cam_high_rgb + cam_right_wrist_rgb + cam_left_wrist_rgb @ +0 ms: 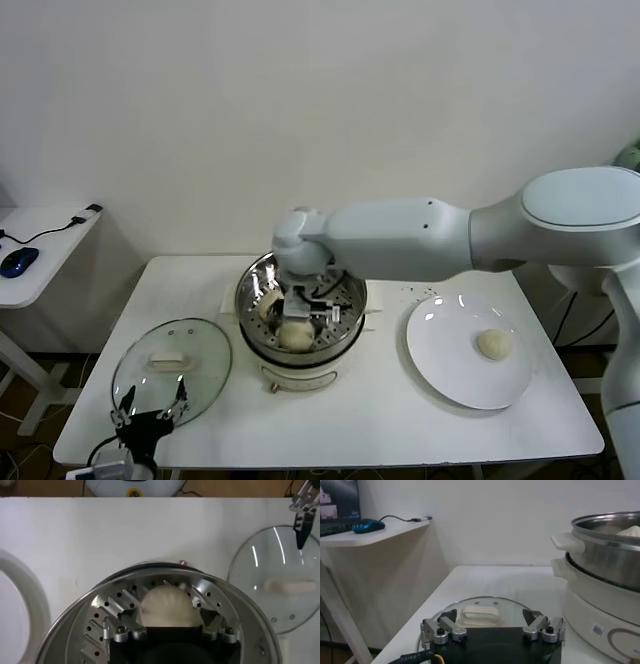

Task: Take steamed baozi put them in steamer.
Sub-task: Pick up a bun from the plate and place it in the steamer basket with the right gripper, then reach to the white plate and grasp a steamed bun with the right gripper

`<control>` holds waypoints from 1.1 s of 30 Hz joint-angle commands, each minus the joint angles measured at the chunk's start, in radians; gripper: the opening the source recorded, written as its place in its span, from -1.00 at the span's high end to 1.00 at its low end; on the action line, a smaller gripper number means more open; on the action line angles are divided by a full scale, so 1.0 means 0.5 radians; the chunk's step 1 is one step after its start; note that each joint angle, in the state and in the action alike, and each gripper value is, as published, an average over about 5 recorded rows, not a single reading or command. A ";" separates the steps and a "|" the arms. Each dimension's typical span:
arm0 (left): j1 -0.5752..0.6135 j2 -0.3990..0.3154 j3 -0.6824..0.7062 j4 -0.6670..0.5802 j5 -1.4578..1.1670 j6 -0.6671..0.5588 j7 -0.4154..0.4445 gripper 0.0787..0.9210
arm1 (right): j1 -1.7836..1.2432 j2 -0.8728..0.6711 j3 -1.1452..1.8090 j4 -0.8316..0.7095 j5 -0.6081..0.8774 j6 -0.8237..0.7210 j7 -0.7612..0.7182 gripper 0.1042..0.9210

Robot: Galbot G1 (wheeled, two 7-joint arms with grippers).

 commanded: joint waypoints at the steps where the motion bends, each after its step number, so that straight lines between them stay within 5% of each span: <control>1: 0.000 0.000 0.001 0.003 0.000 0.002 0.000 -0.77 | 0.244 -0.105 0.015 -0.023 0.272 0.044 -0.192 -0.76; 10: -0.005 -0.003 -0.002 0.000 -0.002 0.001 0.001 -0.77 | 0.754 -0.821 -0.363 -0.241 0.849 -0.278 -0.263 -0.76; 20: -0.018 -0.003 0.005 -0.019 -0.006 0.003 0.002 -0.77 | 0.291 -1.700 -0.463 -0.229 0.743 -0.703 -0.173 -0.76; 33: 0.007 -0.020 -0.004 -0.015 0.012 0.011 0.003 -0.77 | -0.770 -1.721 0.375 -0.490 0.259 -0.761 -0.089 -0.76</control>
